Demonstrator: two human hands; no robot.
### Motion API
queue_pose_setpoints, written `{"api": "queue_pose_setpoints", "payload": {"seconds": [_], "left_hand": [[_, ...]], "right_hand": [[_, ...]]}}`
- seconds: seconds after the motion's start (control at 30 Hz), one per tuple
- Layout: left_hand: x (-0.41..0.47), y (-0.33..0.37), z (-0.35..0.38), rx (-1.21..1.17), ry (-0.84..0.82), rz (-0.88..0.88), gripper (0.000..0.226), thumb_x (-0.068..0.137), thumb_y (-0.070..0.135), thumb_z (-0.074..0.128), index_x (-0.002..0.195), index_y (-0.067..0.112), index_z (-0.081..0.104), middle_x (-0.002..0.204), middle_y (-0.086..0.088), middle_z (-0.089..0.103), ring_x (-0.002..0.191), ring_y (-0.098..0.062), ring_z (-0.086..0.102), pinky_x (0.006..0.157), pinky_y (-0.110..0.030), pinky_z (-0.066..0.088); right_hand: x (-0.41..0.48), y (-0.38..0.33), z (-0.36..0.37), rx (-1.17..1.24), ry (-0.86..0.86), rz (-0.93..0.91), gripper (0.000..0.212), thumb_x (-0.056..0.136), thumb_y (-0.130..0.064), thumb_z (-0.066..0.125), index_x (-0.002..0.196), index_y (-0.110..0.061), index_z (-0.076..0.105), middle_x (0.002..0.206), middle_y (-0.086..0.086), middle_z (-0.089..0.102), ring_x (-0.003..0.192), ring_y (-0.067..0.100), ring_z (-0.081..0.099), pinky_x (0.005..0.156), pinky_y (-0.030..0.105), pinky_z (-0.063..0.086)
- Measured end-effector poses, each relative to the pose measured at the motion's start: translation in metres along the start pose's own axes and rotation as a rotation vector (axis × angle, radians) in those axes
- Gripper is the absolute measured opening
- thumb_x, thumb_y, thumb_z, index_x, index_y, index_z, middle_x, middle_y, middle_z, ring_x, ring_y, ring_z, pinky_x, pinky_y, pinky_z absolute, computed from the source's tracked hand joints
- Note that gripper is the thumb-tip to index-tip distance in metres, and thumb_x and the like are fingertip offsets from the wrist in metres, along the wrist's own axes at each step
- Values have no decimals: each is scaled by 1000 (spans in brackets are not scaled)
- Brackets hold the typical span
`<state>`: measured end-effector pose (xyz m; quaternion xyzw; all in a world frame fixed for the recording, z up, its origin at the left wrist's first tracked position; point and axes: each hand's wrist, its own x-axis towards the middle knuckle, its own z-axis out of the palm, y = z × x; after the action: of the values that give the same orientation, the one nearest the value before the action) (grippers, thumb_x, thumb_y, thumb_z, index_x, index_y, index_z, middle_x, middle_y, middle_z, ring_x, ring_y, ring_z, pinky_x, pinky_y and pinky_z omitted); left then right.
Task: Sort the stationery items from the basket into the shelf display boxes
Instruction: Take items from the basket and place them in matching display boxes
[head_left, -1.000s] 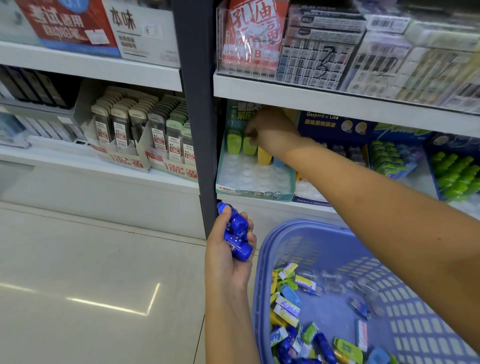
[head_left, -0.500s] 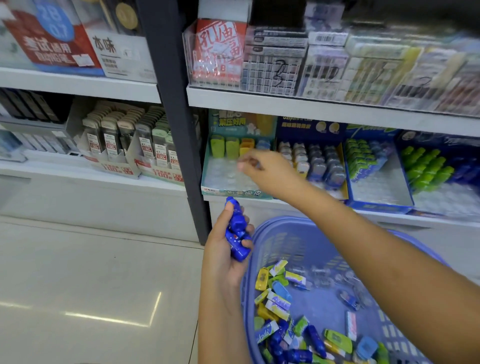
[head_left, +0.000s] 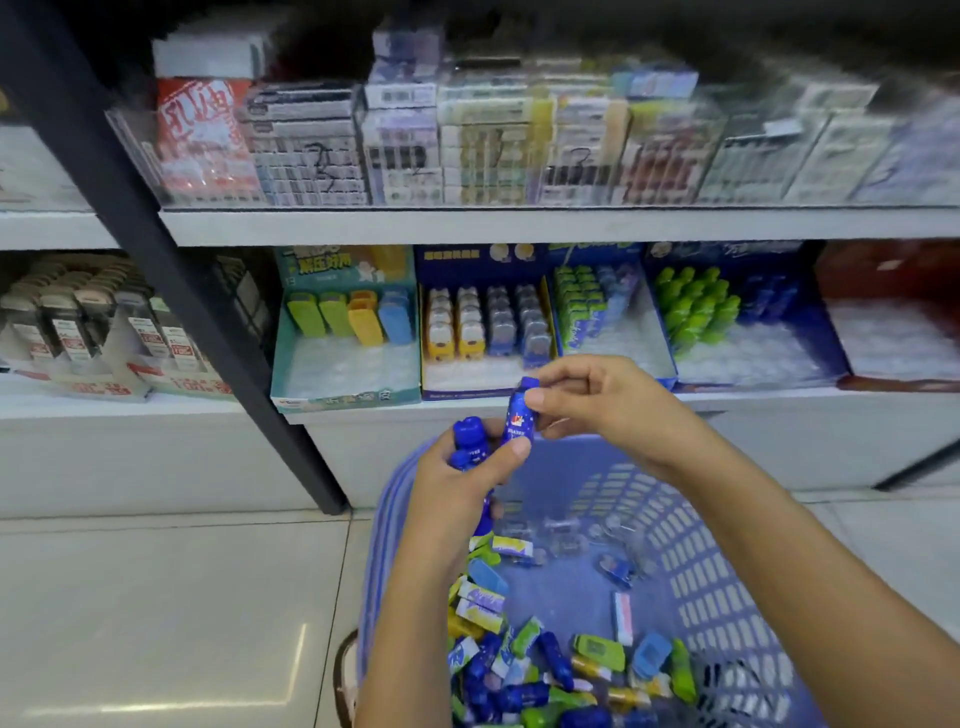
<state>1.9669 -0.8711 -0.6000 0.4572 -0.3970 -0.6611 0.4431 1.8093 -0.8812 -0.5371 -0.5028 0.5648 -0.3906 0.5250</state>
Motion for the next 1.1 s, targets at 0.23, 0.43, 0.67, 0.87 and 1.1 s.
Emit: {"api": "queue_pose_setpoints", "payload": {"seconds": [0.23,0.43,0.67,0.87,1.1], "left_hand": [[11,-6,53,160,52,-16,14,77,22,77,86,17,67,64,3,60,45,-12,41,40,-22,38],[27,0,79,-385,9,-391,22,91,29,57,85,8,61,62,-5,63,45,-11,53,33,-15,34],[40,-2,118,-386,-150,-498,33,95,36,45,92,7,60,59,-5,54,42,-13,51,30,-13,31],[48,-8,145,-278,-259,-521,29,94,32,47,96,8,62,60,-5,56,43,-13,51,31,-14,31],[52,-20,160,-223,-257,-572,28,92,30,50,98,5,61,59,-6,58,42,-13,51,30,-14,30]], "right_hand": [[-13,16,-53,3,188,-86,14,79,-3,71,84,-15,67,79,6,66,66,15,65,70,26,59],[2,31,-154,-208,652,-231,20,83,-4,67,101,-9,62,87,6,61,71,9,59,68,12,49],[25,66,-252,-613,878,-176,28,86,-9,65,113,-4,61,105,18,67,86,20,61,70,21,41],[64,61,-266,-809,762,-260,31,85,-7,64,116,-4,63,107,18,68,96,30,63,75,16,37],[83,57,-278,-966,550,-188,32,88,-9,62,119,-1,60,117,21,62,111,35,55,91,35,43]]}}
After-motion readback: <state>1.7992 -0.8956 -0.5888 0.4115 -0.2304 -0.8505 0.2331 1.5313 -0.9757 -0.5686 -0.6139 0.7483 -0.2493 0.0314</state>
